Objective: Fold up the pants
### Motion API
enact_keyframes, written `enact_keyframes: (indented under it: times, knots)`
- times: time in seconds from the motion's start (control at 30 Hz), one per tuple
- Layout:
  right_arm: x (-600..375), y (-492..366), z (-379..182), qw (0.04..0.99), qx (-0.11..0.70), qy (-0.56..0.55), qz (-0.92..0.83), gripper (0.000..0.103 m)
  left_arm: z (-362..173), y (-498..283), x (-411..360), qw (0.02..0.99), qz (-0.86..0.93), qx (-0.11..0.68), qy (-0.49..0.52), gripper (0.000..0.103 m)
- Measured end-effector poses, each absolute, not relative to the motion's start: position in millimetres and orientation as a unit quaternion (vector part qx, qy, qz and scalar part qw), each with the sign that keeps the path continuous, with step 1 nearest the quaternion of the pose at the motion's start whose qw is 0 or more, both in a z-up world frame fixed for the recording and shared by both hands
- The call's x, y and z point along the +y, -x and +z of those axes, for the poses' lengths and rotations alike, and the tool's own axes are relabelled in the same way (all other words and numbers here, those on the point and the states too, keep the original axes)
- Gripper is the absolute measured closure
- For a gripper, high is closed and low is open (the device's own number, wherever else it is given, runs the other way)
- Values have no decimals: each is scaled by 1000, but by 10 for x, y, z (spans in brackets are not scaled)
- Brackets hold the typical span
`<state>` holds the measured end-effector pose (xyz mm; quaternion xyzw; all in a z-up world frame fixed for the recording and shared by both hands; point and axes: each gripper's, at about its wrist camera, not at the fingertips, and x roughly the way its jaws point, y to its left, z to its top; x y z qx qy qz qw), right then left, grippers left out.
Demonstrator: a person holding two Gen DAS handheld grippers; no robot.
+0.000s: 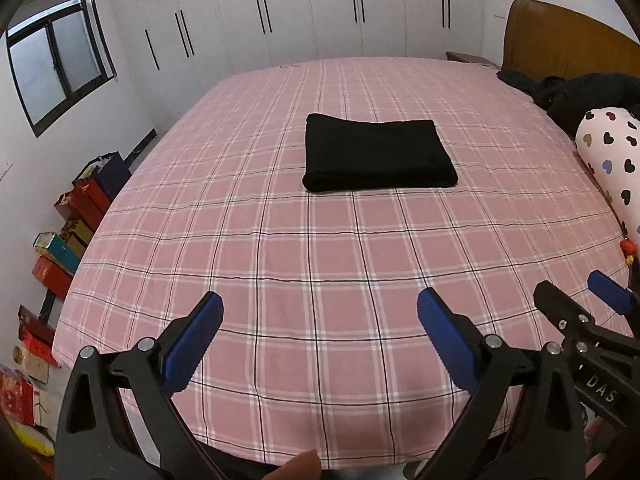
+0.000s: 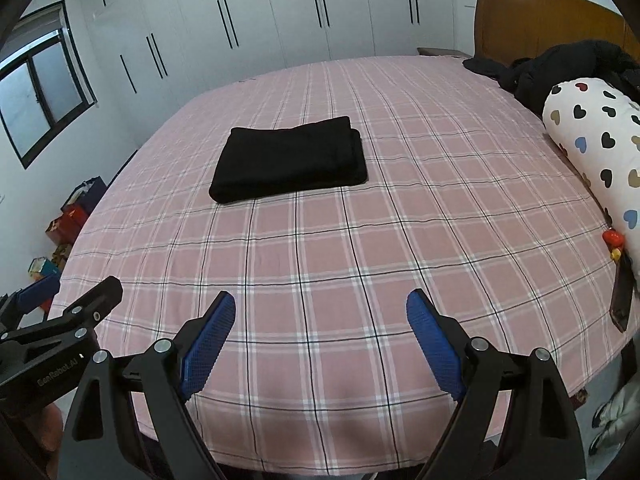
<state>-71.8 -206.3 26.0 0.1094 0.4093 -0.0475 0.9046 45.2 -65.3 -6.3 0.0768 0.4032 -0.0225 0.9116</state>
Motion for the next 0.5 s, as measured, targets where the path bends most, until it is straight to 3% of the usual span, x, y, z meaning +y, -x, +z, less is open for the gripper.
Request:
enact_keyframes:
  times: [0.5]
  knots:
    - [-2013,749,276,904,410,-109,-52,17,-43,-430,-620,912,-18,402,-79,8]
